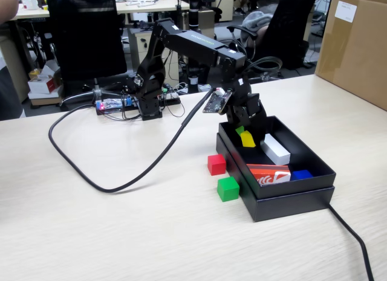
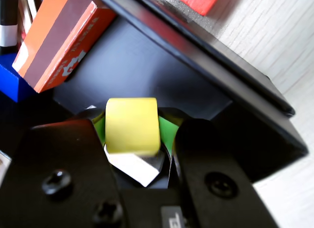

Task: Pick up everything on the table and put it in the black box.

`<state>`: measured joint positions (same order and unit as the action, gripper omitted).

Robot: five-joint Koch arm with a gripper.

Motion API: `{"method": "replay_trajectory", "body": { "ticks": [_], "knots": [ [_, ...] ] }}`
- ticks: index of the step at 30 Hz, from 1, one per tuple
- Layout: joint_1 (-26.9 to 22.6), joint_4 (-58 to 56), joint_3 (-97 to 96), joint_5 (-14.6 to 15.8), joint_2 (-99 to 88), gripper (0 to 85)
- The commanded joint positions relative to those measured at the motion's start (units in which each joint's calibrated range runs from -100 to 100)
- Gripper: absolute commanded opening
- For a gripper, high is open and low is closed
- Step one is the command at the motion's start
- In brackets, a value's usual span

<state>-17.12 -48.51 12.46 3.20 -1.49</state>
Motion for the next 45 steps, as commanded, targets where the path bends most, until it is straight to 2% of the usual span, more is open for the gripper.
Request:
{"method": "replay_trajectory", "body": {
  "ticks": [1, 8, 13, 21, 22, 24, 32, 36, 39, 45],
  "knots": [
    [-0.39, 1.81, 0.32, -0.10, -1.44, 21.3],
    [-0.34, 1.81, -0.76, -0.29, -2.47, 32.6],
    [0.20, 1.64, 1.41, -0.29, -9.13, 32.6],
    [2.25, -5.27, 10.75, 0.20, -25.88, 32.8],
    [2.88, -6.22, 9.03, 0.15, -29.55, 37.9],
    [3.81, -7.00, 6.13, 0.05, -32.88, 41.1],
    [8.45, -7.17, -10.92, 0.29, -38.50, 48.5],
    [9.04, -5.79, -19.17, 1.56, -38.04, 48.5],
    [8.74, 0.35, -26.15, 2.64, -35.17, 48.5],
    [7.62, 5.53, -24.70, 4.10, -26.91, 47.6]
  ]
}}
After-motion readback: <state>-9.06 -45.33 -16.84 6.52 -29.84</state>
